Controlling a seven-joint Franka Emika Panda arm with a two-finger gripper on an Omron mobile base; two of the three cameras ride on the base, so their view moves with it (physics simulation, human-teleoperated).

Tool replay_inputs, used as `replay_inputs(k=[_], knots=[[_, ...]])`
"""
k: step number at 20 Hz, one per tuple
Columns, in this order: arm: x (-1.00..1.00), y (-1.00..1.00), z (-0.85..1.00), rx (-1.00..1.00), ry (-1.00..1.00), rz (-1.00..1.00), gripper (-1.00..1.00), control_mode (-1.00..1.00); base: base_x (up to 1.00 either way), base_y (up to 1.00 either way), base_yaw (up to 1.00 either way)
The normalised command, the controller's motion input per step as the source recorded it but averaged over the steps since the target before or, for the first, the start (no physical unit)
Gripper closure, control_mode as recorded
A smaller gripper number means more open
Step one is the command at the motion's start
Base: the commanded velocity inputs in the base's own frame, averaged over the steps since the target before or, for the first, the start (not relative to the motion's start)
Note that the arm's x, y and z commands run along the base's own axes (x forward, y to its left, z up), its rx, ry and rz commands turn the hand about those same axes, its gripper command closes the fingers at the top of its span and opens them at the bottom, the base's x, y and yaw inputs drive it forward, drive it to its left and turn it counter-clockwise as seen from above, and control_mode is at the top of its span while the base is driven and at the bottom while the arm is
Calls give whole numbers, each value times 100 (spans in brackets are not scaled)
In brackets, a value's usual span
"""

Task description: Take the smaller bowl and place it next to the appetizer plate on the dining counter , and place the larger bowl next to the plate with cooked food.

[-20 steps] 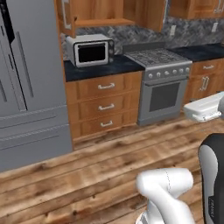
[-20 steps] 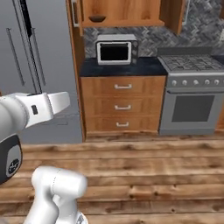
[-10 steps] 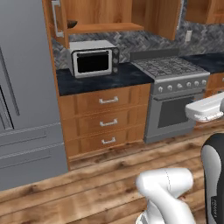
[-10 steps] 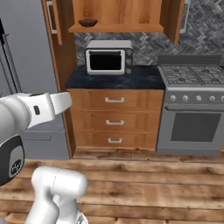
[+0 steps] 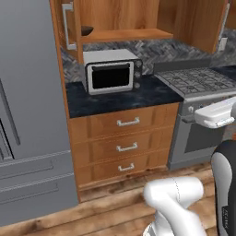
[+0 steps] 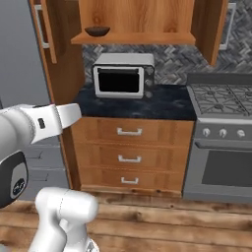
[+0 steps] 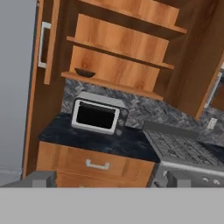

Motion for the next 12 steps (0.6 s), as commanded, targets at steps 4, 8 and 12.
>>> replay_inputs(k=[4,8,12], knots=[[0,0,0,0,0,0,-100,100,73,-9,11],[0,0,0,0,0,0,-100,100,46,-22,8],[0,0,0,0,0,0,-100,100,41,-24,7]])
